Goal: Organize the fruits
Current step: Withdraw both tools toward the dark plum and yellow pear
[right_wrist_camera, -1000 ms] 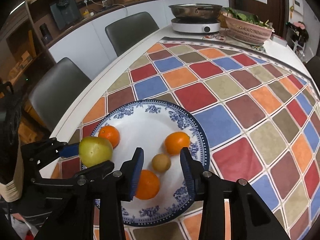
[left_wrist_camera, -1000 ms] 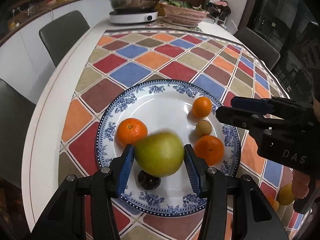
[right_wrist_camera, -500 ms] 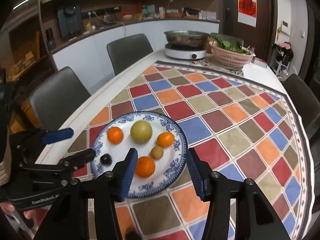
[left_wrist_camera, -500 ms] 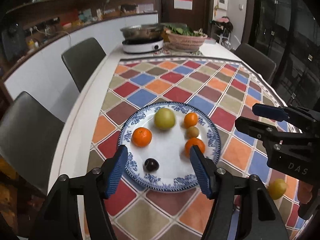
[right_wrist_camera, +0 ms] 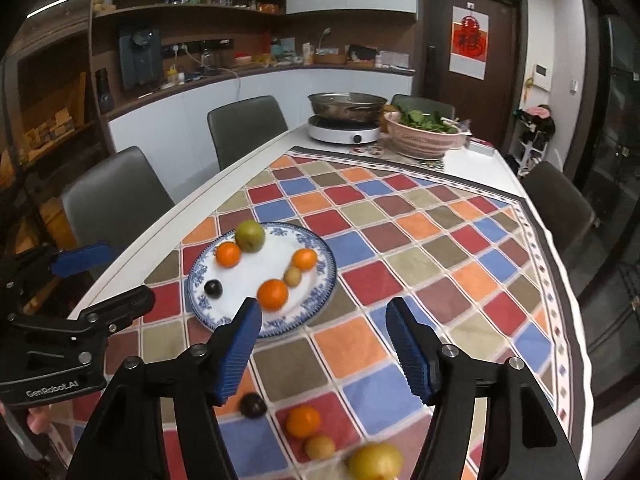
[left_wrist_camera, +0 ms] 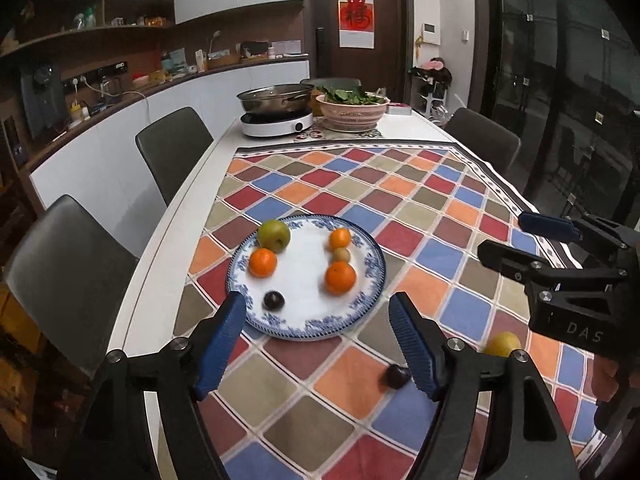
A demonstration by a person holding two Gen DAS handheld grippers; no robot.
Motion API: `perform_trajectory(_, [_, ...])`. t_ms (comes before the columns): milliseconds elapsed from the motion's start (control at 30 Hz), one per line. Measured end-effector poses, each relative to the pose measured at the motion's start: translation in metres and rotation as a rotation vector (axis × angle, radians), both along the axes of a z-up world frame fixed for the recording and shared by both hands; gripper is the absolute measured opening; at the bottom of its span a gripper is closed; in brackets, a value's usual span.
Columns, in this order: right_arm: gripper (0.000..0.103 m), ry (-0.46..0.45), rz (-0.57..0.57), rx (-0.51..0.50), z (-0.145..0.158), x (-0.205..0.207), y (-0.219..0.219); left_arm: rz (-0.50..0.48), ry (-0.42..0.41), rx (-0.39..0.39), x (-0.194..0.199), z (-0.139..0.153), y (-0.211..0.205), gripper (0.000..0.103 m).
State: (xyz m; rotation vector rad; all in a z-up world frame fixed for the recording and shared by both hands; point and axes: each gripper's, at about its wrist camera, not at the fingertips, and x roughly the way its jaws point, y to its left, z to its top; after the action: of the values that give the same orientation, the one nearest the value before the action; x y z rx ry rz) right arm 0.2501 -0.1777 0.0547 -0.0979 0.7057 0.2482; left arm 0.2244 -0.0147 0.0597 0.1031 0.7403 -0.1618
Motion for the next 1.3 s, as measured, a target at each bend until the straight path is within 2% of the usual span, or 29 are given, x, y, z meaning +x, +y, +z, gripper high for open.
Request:
perform_trajectory(267, [0.065, -0.009, -0.067, -0.032, -0.005, -0.041, -0.022, -0.028, 0.019, 0.019, -0.031, -0.011, -0.018, 0.077])
perform_trajectory(567, [0.065, 0.078, -0.119, -0.041, -0.038, -0.065, -0.044, -0.070, 0.096, 0.058, -0.047, -0.044, -0.035, 0.077])
perform_trajectory(833, [0.065, 0.151, -0.143, -0.075, -0.067, -0.078, -0.053, -0.096, 0.159, 0.078, -0.047, -0.069, -0.045, 0.077])
perform_trajectory(1300, [0.065, 0.277, -0.166, -0.048, -0.110, -0.073, -0.062, -0.134, 0.260, 0.089, -0.034, -0.109, -0.053, 0.077])
